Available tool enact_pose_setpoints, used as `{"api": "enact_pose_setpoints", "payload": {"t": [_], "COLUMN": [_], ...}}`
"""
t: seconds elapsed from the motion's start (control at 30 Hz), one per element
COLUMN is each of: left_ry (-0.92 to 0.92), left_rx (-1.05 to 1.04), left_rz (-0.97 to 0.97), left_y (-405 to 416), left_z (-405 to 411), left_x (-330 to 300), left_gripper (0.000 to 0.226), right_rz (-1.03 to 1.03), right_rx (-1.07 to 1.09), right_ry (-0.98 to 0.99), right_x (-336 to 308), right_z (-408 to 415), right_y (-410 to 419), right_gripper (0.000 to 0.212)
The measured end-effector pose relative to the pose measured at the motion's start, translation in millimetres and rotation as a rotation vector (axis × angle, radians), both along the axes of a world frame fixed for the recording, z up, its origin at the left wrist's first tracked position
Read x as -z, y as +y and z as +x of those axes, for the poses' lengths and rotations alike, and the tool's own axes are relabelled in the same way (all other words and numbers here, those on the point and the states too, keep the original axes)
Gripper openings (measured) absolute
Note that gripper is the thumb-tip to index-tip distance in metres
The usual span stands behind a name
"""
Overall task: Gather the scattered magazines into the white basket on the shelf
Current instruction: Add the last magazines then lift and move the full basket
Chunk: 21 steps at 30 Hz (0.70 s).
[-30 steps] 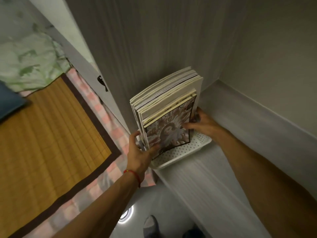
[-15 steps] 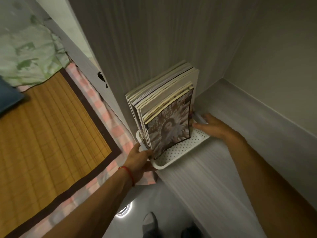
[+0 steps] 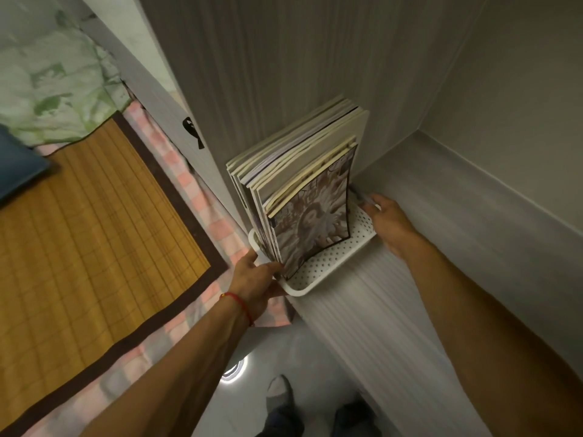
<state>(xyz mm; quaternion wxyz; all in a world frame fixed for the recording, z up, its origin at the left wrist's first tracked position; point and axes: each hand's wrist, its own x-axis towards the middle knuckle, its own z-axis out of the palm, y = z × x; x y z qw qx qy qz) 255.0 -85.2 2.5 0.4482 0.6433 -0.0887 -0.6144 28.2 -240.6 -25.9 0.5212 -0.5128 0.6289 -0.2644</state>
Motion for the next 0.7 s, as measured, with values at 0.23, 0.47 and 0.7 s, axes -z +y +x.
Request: {"api": "enact_pose_setpoints", "payload": {"t": [0.23,0.47,0.7], "left_ry": [-0.020,0.008,-0.036], "left_rx": [0.081,0.115,-0.011], "left_rz": [0.008,-0.055,-0.101], "left_y": [-5,14,5], "left_z": [13,21,15], "left_x": [-2,5,10], "left_gripper": [0.045,0.036,0.035], "right_rz": [-0.051,0.059,0.111], "right_rx": [-0.031,0.200,0.185], "right_ry": [0.109,0.025,-0.009], "right_x": [5,20,20], "right_z": [-7,-3,2], "right_y": [6,32,31], "right_gripper": [0.043,0.042,0.036]}}
